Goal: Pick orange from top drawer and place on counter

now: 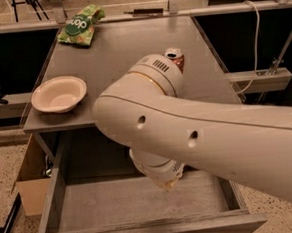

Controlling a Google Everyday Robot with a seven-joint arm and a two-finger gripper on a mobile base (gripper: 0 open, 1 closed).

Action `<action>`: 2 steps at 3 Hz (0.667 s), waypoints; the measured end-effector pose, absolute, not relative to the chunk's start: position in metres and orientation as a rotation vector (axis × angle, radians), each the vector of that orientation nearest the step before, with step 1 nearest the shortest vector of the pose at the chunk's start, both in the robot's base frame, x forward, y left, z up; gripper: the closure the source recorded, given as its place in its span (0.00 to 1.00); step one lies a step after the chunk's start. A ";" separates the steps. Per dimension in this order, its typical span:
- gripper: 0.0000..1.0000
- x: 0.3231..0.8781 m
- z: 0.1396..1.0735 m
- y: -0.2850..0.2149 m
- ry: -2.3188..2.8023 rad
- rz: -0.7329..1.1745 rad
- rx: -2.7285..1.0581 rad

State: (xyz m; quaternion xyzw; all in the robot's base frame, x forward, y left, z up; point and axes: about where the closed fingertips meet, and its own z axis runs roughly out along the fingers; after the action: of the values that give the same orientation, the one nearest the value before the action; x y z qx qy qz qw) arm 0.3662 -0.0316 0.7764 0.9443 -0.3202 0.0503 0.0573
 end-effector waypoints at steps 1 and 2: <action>1.00 0.377 0.818 -0.026 -0.958 0.239 2.879; 0.97 0.379 0.823 -0.023 -0.963 0.245 2.889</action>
Offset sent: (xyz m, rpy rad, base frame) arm 0.0084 0.0037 0.0329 -0.0047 -0.0462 0.0139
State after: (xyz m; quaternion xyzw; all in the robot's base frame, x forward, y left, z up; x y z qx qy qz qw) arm 0.3788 -0.0232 0.8226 0.9447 -0.3150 0.0800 0.0430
